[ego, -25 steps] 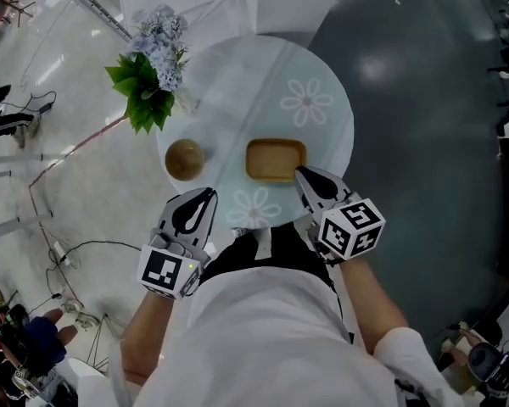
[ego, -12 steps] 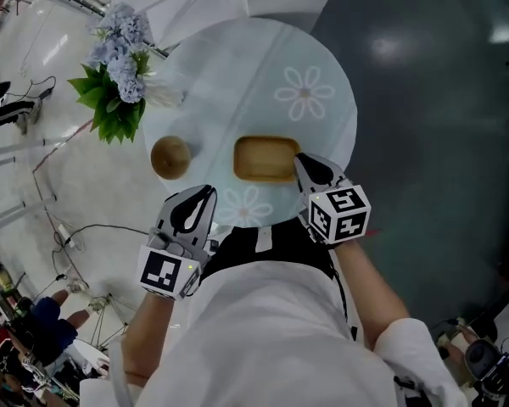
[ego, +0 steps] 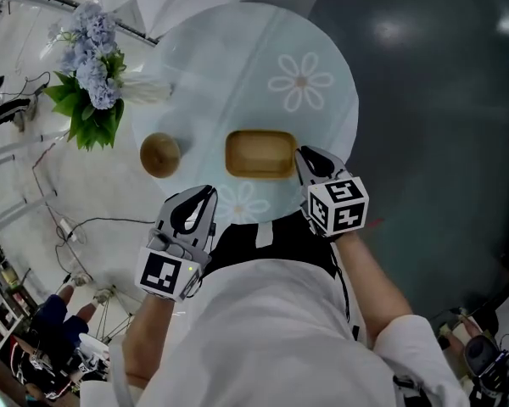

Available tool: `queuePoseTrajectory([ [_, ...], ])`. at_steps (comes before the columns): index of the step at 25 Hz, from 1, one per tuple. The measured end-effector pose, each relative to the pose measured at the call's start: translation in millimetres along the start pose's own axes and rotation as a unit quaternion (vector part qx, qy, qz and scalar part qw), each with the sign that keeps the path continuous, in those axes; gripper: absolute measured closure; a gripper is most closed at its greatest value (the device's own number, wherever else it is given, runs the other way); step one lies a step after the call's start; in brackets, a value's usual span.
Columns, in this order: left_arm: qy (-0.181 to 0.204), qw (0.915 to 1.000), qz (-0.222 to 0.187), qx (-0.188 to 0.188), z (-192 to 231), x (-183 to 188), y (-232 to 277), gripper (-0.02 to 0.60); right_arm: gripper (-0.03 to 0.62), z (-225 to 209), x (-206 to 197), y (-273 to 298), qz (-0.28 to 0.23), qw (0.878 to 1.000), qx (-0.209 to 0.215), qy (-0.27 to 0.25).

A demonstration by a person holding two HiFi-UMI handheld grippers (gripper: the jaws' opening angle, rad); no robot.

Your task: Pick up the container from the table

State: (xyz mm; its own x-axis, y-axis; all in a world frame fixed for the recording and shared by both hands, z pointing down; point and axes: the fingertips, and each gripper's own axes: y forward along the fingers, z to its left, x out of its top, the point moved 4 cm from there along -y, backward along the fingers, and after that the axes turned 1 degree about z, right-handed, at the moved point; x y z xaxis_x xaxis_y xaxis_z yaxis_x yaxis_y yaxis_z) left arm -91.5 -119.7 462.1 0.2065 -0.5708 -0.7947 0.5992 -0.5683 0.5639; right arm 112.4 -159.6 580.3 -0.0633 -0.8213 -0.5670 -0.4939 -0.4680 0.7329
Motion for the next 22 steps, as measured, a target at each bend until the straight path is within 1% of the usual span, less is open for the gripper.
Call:
queuePoseTrajectory([
  [2, -0.003, 1.0, 0.007, 0.0, 0.5, -5.6, 1.2, 0.546, 0.547, -2.8, -5.2, 5.1, 0.007, 1.0, 0.001, 0.005],
  [4, -0.006, 0.9999, 0.014, -0.001, 0.6, -10.6, 1.6, 0.546, 0.491, -4.3, -10.6, 10.0, 0.015, 1.0, 0.005, 0.013],
  [9, -0.013, 0.9998, 0.017, -0.003, 0.9, -18.3, 3.8, 0.546, 0.49, -9.0, -21.2, 20.0, 0.025, 0.999, 0.002, 0.025],
  [12, -0.017, 0.9995, 0.028, -0.004, 1.8, -26.0, 2.6, 0.546, 0.488, -9.2, -26.0, 27.3, 0.03, 0.999, -0.001, 0.032],
  [19, -0.024, 0.9991, 0.035, -0.003, 6.3, -37.7, -0.7, 0.547, 0.488, -10.1, -35.4, 43.9, 0.045, 0.998, -0.016, 0.039],
  [22, -0.026, 0.999, 0.036, -0.002, 9.5, -40.9, -3.7, 0.546, 0.499, -9.6, -37.6, 47.1, 0.048, 0.998, -0.023, 0.042],
])
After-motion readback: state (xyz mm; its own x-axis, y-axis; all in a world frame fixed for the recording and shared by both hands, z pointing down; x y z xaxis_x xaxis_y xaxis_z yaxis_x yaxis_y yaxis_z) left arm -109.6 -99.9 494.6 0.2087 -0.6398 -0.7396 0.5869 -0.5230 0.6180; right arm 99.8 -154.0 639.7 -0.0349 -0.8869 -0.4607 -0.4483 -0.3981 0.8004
